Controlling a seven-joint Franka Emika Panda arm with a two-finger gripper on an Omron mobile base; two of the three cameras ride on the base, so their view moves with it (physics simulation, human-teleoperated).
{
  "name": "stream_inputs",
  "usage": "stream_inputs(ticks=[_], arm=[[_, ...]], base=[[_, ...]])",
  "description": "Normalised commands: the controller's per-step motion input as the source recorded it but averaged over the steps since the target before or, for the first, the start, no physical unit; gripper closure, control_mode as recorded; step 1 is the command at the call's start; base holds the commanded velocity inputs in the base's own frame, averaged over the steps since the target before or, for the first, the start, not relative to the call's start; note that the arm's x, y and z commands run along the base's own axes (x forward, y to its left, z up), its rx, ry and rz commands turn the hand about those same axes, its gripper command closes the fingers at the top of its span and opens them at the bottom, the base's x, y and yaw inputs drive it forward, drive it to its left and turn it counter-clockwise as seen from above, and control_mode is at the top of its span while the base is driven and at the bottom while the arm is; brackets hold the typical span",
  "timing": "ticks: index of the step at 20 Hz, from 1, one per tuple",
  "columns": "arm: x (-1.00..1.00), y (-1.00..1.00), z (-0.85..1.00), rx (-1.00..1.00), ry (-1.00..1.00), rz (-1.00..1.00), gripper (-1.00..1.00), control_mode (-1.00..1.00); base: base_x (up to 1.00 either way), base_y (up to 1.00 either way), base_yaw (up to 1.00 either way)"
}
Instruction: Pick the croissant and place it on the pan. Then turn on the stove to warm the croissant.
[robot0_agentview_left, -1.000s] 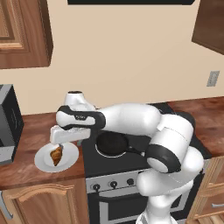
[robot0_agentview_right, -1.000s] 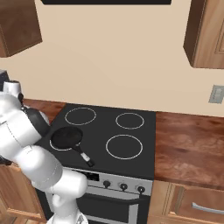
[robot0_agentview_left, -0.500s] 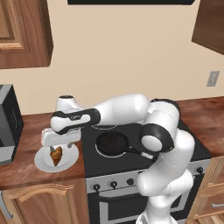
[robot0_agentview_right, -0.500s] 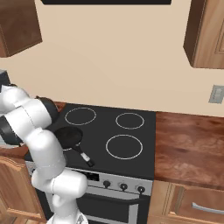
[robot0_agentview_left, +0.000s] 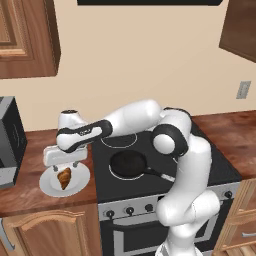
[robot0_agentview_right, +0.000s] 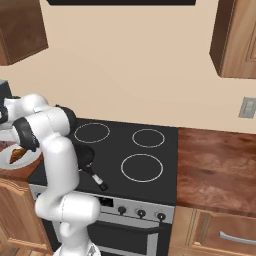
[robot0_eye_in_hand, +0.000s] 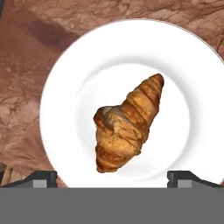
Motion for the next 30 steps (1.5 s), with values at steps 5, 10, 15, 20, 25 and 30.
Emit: stream_inputs(ticks=[5,10,15,20,25,30], arm=[[0.08,0.14,-0.17,-0.01,0.0,0.0,-1.0,-1.0],[0.0,0.04,-0.21,0.0,0.01,0.0,-1.0,-1.0],[0.0,0.0,-0.12,0.0,0.0,0.0,-1.0,-1.0],[0.0,-0.05,-0.08,-0.01,0.0,0.0,-1.0,-1.0],[0.0,-0.26,-0.07,-0.01,0.0,0.0,-1.0,-1.0],[0.0,-0.27,-0.13,0.0,0.0,0.0,-1.0,-1.0]], base=[[0.0,0.0,0.0],[0.0,0.0,0.0],[0.0,0.0,0.0],[0.0,0.0,0.0],[0.0,0.0,0.0],[0.0,0.0,0.0]])
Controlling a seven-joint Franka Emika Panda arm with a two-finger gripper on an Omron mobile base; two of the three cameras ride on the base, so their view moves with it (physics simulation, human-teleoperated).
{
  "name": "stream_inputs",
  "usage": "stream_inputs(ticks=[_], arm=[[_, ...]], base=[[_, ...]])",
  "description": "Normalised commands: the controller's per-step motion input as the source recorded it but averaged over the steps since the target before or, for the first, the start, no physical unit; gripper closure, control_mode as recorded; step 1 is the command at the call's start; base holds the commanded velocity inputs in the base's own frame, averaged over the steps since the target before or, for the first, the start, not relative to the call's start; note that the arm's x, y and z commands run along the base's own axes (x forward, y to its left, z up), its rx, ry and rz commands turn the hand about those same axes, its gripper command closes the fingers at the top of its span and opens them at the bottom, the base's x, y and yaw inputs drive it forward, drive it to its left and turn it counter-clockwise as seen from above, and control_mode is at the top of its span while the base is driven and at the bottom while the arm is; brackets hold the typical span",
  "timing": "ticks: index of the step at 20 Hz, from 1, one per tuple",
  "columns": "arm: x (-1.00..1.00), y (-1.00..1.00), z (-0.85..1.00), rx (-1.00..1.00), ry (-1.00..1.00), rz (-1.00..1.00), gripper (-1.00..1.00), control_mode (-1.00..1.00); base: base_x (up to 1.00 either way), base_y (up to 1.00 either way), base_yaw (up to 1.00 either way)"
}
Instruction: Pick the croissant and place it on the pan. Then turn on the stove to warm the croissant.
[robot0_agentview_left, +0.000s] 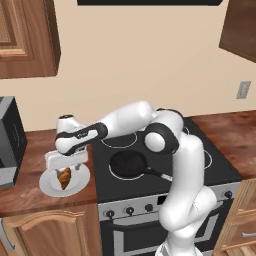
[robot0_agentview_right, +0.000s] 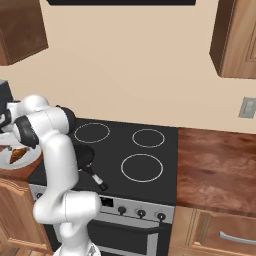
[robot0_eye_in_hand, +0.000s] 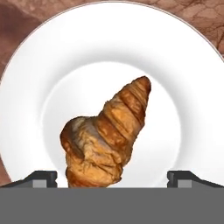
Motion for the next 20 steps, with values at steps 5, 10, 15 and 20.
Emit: stream_inputs(ticks=[5,10,15,20], arm=[[-0.16,-0.05,-0.39,0.0,0.02,0.0,-1.0,-1.0],[-0.02,0.0,-0.53,0.0,0.04,0.0,-1.0,-1.0],[0.25,0.03,-0.29,-0.02,0.0,0.0,-1.0,-1.0],[0.02,0.21,-0.24,0.0,0.0,0.0,1.0,-1.0]], base=[[0.0,0.0,0.0],[0.0,0.0,0.0],[0.0,0.0,0.0],[0.0,0.0,0.0]])
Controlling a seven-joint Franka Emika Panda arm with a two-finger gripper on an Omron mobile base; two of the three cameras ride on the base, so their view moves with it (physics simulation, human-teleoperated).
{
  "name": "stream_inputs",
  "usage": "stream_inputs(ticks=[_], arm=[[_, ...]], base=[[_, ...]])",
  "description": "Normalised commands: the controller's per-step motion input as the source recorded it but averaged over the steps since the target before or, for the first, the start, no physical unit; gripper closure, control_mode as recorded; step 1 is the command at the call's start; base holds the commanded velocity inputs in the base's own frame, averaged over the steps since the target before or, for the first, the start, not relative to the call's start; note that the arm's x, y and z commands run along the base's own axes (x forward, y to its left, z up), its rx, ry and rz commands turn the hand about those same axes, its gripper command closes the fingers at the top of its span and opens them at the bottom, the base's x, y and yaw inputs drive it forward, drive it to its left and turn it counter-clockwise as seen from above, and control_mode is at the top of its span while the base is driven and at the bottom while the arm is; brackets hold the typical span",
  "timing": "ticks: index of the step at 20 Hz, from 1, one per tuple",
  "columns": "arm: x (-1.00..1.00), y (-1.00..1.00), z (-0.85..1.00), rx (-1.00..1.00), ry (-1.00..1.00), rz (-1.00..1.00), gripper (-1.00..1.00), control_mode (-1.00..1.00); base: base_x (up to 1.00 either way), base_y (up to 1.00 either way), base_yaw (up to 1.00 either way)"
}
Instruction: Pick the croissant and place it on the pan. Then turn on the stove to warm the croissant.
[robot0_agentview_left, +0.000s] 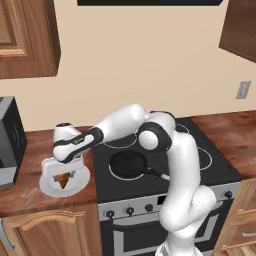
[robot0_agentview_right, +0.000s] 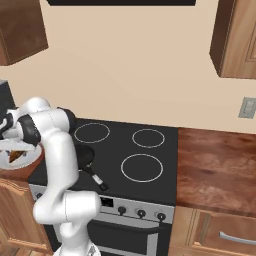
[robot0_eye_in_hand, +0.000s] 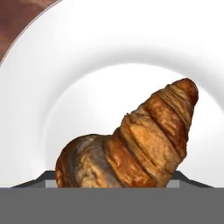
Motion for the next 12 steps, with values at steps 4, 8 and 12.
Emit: stream_inputs(ticks=[4,8,12], arm=[[0.01,0.0,0.16,0.0,-0.1,0.0,1.0,-1.0],[-0.03,-0.02,0.95,-0.01,-0.33,0.0,1.0,-1.0],[-0.19,-0.28,0.99,-0.04,-0.39,0.0,1.0,-1.0]], base=[[0.0,0.0,0.0],[0.0,0.0,0.0],[0.0,0.0,0.0]])
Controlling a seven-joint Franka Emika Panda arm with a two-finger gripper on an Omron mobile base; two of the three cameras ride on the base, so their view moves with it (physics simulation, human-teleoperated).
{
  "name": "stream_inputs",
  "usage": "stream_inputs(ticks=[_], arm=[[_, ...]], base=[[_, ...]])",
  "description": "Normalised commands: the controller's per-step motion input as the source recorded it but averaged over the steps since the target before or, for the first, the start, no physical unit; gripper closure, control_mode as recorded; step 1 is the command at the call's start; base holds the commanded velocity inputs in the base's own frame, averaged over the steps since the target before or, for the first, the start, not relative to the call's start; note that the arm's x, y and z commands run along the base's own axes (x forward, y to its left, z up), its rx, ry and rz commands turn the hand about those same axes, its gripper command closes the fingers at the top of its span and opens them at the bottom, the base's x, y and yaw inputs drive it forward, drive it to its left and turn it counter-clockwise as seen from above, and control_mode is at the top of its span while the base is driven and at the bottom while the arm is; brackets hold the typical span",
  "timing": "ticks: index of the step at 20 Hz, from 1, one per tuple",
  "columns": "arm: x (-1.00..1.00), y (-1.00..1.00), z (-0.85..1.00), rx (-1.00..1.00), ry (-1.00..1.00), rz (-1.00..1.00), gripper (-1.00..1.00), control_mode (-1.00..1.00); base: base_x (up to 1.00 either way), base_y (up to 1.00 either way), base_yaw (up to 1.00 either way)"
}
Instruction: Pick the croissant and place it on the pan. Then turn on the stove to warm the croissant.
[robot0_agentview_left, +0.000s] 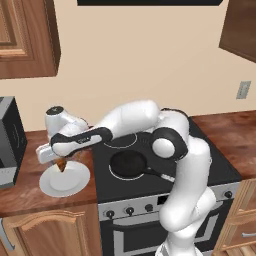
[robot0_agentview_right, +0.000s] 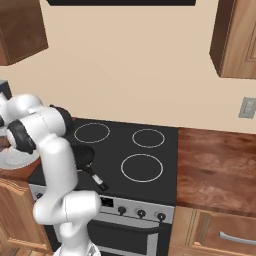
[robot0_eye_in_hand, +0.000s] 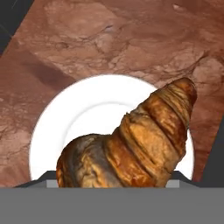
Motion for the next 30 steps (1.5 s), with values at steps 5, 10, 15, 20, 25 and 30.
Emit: stream_inputs(ticks=[5,10,15,20,25,30], arm=[[-0.18,-0.34,0.54,0.0,-0.26,0.0,1.0,-1.0],[-0.16,-0.6,0.14,0.0,-0.07,0.04,1.0,-1.0],[-0.61,-1.0,0.26,0.0,-0.13,0.05,1.0,-1.0],[-0.35,-0.37,0.03,0.0,-0.04,0.02,1.0,-1.0],[-0.42,-0.74,0.38,0.01,-0.18,0.0,1.0,-1.0],[-0.29,-0.84,0.27,0.09,-0.09,0.0,1.0,-1.0]], base=[[0.0,0.0,0.0],[0.0,0.0,0.0],[0.0,0.0,0.0],[0.0,0.0,0.0],[0.0,0.0,0.0],[0.0,0.0,0.0]])
